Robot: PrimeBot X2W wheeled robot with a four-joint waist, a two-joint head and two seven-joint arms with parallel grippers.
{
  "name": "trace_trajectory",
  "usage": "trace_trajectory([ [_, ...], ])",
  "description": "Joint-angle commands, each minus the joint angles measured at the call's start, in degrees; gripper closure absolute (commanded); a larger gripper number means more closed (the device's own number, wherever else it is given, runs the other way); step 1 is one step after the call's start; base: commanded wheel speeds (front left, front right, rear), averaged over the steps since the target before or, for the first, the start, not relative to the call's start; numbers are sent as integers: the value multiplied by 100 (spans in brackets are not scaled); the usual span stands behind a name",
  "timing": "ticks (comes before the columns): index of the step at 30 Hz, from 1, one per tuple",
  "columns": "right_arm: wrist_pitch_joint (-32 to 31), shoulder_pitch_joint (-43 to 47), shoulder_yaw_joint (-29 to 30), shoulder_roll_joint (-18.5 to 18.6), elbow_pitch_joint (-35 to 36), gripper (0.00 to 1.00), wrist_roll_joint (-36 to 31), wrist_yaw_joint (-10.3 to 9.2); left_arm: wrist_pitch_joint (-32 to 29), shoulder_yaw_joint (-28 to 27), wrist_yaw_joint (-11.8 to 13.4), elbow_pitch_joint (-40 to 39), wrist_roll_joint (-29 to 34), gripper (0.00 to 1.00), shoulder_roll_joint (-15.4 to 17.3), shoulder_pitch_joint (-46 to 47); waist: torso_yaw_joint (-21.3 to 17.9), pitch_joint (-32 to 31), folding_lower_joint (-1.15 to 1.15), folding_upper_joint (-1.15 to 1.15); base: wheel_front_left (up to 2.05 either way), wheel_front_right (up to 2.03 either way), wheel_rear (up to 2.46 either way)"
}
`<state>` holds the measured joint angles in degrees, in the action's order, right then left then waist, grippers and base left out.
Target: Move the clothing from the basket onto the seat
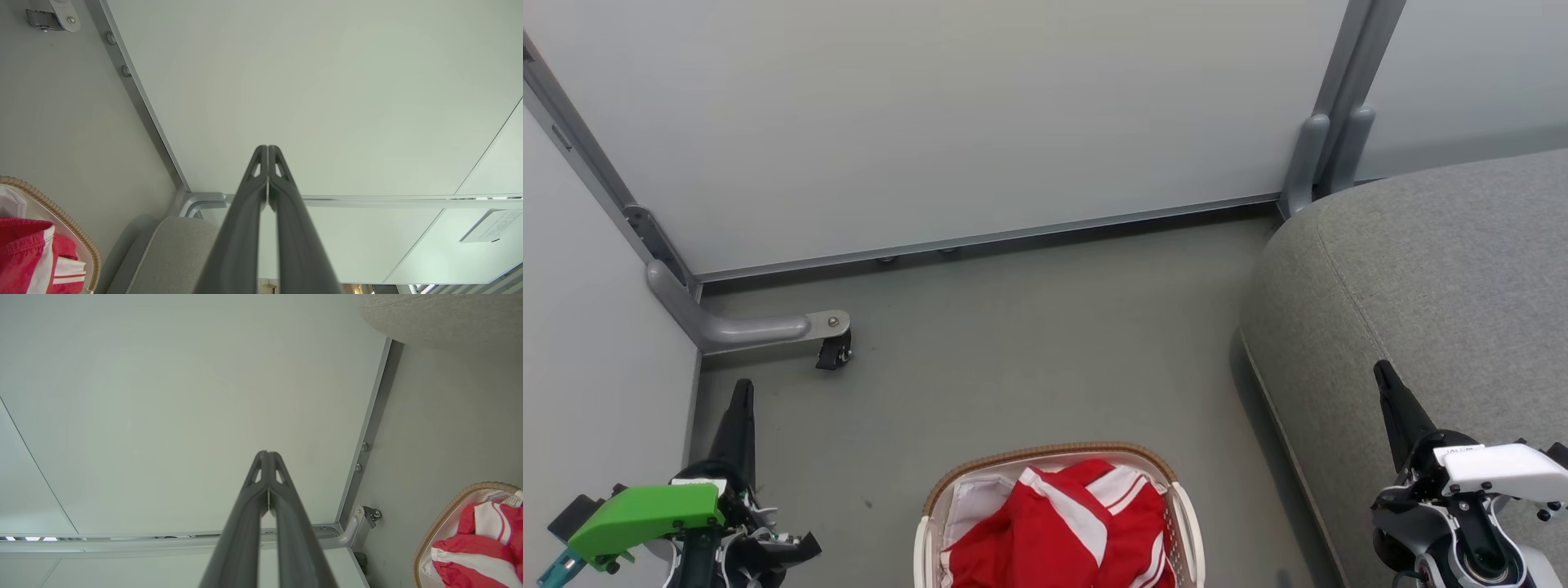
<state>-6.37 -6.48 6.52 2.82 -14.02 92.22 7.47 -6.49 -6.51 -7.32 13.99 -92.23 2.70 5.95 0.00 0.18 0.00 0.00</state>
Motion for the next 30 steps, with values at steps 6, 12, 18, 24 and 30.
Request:
trace_trajectory([
  [6,-23,60,13,14,15,100,-25,4,6,1,-31,-7,22,100,35,52,0,0,0,0,0,0,0],
  [12,-23,60,14,14,15,100,-25,4,6,2,-31,-7,22,100,35,52,0,0,0,0,0,0,0],
  [18,-23,60,14,14,15,100,-25,4,6,2,-31,-7,22,100,35,52,0,0,0,0,0,0,0],
  [24,-23,61,14,14,15,100,-26,4,6,2,-32,-7,22,100,35,52,0,0,0,0,0,0,0],
  [30,-24,61,14,14,15,100,-26,4,6,2,-32,-7,21,100,35,52,0,0,0,0,0,0,0],
])
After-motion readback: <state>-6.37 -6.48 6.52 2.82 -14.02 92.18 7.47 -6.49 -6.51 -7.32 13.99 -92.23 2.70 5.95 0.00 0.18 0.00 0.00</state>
